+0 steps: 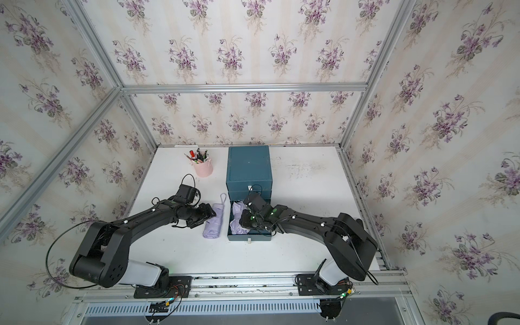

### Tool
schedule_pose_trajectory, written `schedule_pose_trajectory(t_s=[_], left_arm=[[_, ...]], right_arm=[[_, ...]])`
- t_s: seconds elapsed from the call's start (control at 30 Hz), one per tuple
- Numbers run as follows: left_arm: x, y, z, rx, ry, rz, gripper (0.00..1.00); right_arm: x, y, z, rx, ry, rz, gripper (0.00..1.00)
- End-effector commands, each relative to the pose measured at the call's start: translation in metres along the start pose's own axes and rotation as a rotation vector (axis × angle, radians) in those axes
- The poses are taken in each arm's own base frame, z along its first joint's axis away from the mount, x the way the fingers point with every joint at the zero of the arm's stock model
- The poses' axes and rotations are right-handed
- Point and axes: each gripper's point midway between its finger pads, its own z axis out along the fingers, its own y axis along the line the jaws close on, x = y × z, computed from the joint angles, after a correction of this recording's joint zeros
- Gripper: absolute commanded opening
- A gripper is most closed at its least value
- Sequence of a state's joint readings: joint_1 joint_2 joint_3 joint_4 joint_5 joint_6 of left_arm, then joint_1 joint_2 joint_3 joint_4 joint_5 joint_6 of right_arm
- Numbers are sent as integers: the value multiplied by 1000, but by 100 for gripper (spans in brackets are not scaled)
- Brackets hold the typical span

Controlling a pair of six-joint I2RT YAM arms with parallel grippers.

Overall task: Place the umbrella in the drawer by color
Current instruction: Pick up the umbrella from the center of the board.

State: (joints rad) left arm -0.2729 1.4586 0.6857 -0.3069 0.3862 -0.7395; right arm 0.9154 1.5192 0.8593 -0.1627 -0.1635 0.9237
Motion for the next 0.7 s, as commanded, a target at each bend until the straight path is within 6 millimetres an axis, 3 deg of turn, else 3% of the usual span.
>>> schedule_pose_trajectory(t_s=[0.0,0.2,0.47,0.67], left_arm=[[5,-6,6,42,34,6,69],[4,-14,12,91,43,6,58],[4,-11,17,78,55,-6,34],[1,-22,4,109,40,6,18]], right_arm=[[-6,-10,-10,60,-47,-4,28],[-5,-11,-30,58,-100,-41,28],[-2,19,-55,-14,-175,-138,28],[-6,33,-69,-63,-224,-152,28]])
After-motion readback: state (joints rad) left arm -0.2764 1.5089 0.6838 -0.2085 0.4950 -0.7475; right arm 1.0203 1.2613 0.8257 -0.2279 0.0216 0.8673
